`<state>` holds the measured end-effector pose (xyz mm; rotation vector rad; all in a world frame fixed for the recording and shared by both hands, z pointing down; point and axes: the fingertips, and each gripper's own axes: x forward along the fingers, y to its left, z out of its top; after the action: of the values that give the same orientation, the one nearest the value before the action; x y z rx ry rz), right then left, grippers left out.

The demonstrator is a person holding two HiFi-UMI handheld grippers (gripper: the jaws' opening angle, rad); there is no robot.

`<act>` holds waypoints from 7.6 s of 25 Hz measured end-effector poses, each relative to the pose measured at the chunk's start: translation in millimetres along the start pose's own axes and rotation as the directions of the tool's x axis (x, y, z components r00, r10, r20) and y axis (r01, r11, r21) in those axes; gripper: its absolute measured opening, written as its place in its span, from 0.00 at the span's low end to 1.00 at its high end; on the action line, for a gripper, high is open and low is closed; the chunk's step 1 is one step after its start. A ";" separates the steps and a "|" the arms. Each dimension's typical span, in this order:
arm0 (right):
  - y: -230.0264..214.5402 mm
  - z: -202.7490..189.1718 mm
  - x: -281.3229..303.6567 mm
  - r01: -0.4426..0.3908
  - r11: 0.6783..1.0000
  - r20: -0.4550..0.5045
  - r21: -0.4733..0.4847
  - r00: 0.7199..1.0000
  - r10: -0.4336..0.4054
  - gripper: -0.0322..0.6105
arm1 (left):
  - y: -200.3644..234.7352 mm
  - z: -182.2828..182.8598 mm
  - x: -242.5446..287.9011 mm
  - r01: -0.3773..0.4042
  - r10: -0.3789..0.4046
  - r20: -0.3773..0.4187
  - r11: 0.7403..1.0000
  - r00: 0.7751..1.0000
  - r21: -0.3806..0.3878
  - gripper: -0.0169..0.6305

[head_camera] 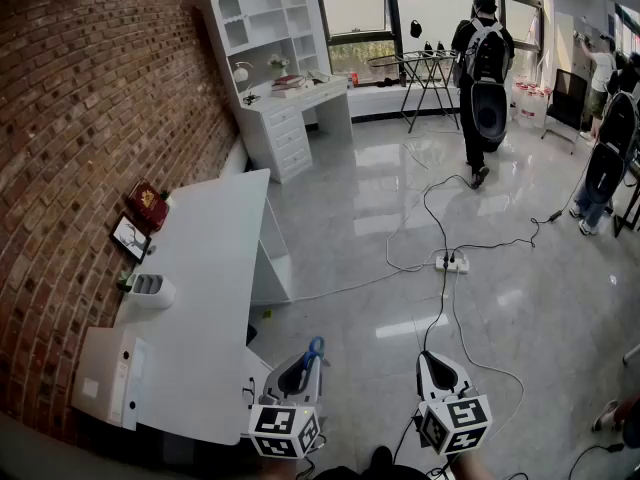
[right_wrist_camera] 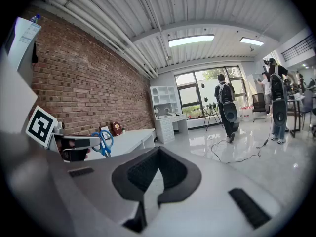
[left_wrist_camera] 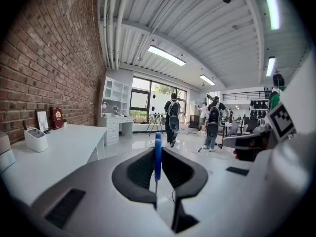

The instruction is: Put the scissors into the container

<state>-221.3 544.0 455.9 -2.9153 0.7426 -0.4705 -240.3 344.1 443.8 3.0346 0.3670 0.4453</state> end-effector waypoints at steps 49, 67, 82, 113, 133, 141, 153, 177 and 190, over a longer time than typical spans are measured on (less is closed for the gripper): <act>57.9 60.7 304.4 -0.066 0.997 -0.092 -0.046 0.994 0.062 0.05 | 233.8 62.3 174.1 -0.075 0.077 0.031 0.994 0.997 -0.085 0.09; 198.8 78.1 434.5 -0.423 0.892 -0.184 -0.159 0.900 0.394 0.05 | 380.5 72.1 123.6 -0.389 0.413 0.070 0.893 0.908 -0.227 0.09; 330.2 84.5 564.2 -0.805 0.568 -0.334 -0.170 0.590 0.735 0.05 | 475.2 67.5 67.9 -0.780 0.825 -0.024 0.524 0.565 -0.341 0.09; 425.4 69.6 583.1 -0.978 0.168 -0.460 -0.124 0.207 0.864 0.05 | 483.6 64.9 4.3 -0.915 0.984 -0.117 0.076 0.133 -0.395 0.09; 448.4 51.3 596.3 -0.964 0.226 -0.500 -0.137 0.264 0.825 0.05 | 566.5 83.9 -31.1 -0.928 0.984 -0.059 0.139 0.170 -0.345 0.09; 457.0 40.9 599.2 -0.961 0.240 -0.515 -0.135 0.275 0.812 0.05 | 593.3 75.8 -36.3 -0.927 0.981 -0.070 0.147 0.181 -0.345 0.09; 464.9 34.6 606.3 -0.955 0.263 -0.523 -0.136 0.294 0.800 0.05 | 626.1 53.6 -21.0 -0.919 0.969 -0.112 0.167 0.220 -0.358 0.09; 469.9 38.2 615.5 -0.958 0.251 -0.514 -0.135 0.284 0.809 0.05 | 638.6 -0.2 4.1 -0.912 0.936 -0.240 0.153 0.257 -0.380 0.09; 469.0 38.1 610.9 -0.961 0.239 -0.513 -0.137 0.275 0.813 0.05 | 631.0 -21.3 9.6 -0.903 0.921 -0.282 0.137 0.268 -0.408 0.09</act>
<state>88.6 -160.2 507.1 -1.9749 2.6667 -0.6857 -95.1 -265.5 521.0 2.2761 -1.5261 0.3860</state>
